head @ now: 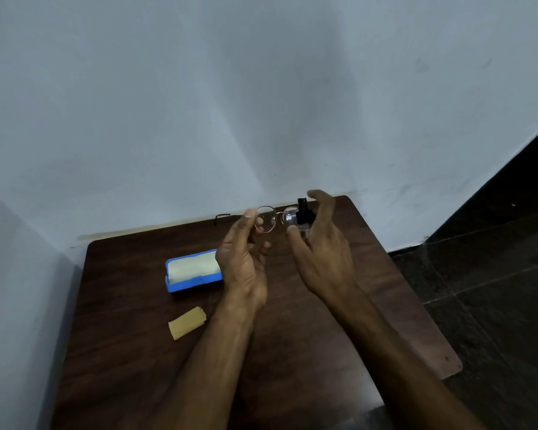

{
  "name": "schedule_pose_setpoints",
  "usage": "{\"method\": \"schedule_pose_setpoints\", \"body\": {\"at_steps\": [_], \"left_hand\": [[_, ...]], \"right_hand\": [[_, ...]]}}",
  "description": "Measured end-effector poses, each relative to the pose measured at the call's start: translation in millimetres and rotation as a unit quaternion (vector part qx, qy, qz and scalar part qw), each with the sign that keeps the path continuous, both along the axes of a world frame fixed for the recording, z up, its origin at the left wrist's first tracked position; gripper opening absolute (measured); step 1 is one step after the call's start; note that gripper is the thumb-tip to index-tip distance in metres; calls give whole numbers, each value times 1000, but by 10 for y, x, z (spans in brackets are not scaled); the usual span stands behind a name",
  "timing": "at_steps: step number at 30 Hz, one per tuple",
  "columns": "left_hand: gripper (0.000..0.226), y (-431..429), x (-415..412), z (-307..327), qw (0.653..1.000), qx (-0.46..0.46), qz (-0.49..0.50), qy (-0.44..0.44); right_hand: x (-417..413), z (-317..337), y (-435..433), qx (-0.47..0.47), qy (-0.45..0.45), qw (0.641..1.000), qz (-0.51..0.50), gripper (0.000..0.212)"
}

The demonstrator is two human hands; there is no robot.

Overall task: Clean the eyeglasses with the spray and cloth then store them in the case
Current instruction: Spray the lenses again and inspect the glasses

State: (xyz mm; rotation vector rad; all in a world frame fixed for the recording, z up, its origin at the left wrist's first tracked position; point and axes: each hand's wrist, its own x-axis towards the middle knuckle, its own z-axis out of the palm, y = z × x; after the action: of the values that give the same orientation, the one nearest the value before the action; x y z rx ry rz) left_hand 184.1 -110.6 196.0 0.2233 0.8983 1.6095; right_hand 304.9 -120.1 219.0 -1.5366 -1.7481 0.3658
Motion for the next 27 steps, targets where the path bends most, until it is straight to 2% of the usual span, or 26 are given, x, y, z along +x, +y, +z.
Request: {"method": "schedule_pose_setpoints", "body": {"at_steps": [2, 4, 6, 9, 11, 17, 22, 27], "left_hand": [[6, 18, -10, -81, 998, 14, 13, 58], [3, 23, -13, -149, 993, 29, 30, 112], [7, 25, -16, -198, 983, 45, 45, 174], [6, -2, -21, -225, 958, 90, 36, 271], [9, -33, -29, -237, 943, 118, 29, 310], [20, -46, -10, -284, 913, 136, 48, 381], [22, -36, -9, -251, 899, 152, 68, 405], [25, -15, -16, -261, 888, 169, 80, 421]], "right_hand": [[18, 44, 8, -43, 87, 995, 3, 45], [44, 94, -28, -44, 108, 993, 35, 41], [64, 100, -42, -36, 123, 989, 76, 48], [55, 98, -108, -17, 87, 989, 119, 64], [40, 99, -124, -8, 37, 991, 128, 63], [10, 48, -152, -10, -27, 992, 123, 58], [10, 41, -148, -5, -28, 995, 100, 46], [24, 57, -144, -13, -21, 994, 111, 52]]}}
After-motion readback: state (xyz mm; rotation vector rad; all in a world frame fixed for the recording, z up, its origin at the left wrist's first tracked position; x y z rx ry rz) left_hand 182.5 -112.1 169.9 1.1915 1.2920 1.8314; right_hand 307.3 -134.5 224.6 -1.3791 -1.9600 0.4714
